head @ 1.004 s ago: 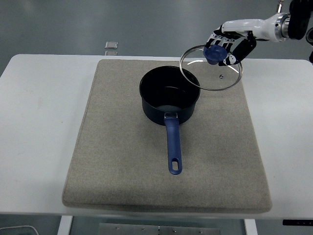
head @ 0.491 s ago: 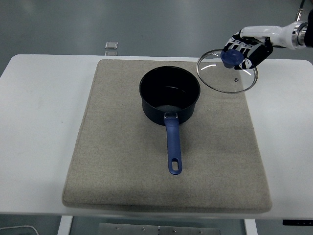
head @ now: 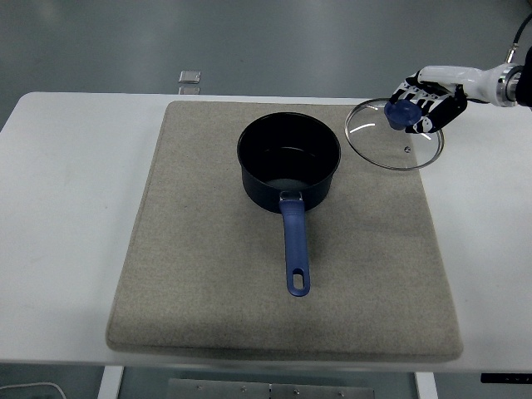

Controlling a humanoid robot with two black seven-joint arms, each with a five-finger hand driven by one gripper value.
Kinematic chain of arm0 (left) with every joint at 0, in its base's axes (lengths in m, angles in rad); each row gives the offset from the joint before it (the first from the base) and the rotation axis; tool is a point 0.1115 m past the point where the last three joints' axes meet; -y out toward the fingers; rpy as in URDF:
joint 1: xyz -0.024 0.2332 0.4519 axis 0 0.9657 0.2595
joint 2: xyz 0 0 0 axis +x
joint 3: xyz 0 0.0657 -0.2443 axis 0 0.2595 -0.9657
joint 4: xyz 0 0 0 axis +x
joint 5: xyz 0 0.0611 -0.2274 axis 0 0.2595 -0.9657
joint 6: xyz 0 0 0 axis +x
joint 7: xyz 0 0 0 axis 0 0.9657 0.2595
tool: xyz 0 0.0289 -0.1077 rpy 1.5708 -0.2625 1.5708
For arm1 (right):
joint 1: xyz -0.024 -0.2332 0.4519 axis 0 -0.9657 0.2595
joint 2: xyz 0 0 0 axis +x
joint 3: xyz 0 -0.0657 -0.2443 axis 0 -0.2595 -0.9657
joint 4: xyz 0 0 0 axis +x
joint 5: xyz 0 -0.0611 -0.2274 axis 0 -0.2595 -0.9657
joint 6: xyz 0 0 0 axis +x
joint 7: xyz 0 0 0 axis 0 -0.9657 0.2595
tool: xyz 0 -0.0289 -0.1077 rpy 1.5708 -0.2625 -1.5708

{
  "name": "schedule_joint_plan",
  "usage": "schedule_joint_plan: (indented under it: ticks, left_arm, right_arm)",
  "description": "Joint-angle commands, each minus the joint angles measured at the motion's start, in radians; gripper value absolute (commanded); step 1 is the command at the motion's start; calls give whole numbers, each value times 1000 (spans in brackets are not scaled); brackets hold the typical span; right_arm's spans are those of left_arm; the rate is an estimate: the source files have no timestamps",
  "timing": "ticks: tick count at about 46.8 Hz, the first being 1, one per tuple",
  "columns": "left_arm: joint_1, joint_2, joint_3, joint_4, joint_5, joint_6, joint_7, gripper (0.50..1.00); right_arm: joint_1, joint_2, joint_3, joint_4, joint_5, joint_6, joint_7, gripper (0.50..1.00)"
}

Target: Lift the pot lid and place it to the right of the pot.

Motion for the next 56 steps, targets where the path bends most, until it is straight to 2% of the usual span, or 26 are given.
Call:
schedule_joint_plan:
  ticks: [1,21,30,34,41,45,47,56]
  left_arm:
    - [0,0,-1,0,0,0,0,1000]
    - [0,0,1,0,0,0,0,1000]
    - [0,0,-1,0,0,0,0,1000]
    - [0,0,-1,0,0,0,0,1000]
    - [0,0,1,0,0,0,0,1000]
    - [0,0,-1,0,0,0,0,1000]
    - [0,0,-1,0,0,0,0,1000]
    - [0,0,1,0,0,0,0,1000]
  right_arm:
    - [-13,12,-5,-2,-2,-18,0,588]
    - [-67,68,-14,-57,-11,-76,0,601]
    - [-82,79,-14,-60,-14,-100,-2,643]
    - [-93,98,-15,-78,-15,-123,-3,682]
    - [-100,105,-15,-84,-15,-127,-5,762]
    - [-100,105,-14,-84,-14,-125,-5,846]
    - [-99,104,-14,-84,-12,-123,-5,907]
    - [-87,90,-11,-84,-6,-113,-5,917]
